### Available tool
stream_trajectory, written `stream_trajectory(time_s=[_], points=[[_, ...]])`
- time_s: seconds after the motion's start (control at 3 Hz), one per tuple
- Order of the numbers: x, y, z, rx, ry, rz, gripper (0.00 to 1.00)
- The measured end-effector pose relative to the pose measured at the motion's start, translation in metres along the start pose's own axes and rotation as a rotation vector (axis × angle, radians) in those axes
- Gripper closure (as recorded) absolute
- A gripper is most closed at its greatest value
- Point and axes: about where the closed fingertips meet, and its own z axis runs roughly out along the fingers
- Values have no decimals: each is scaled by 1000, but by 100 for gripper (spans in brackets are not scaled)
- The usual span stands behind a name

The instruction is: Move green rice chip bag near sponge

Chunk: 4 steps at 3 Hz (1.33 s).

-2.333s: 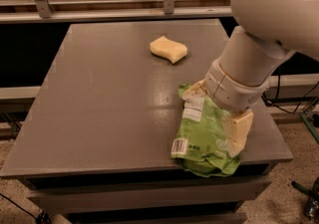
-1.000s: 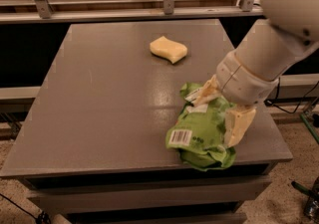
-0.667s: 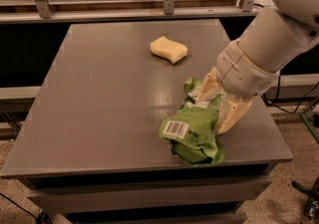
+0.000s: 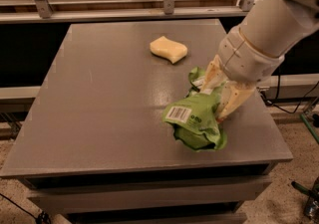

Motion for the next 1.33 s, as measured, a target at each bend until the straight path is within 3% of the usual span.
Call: stream_trajectory(time_s=[0.33,0.67,1.0,1.33], points=[[20,-25,-39,36,122,-17,100],[42,-51,-72,82,200,-44,100],[64,-81,-89,154,217,-91,100],[80,-115,-82,223,210,-145,100]])
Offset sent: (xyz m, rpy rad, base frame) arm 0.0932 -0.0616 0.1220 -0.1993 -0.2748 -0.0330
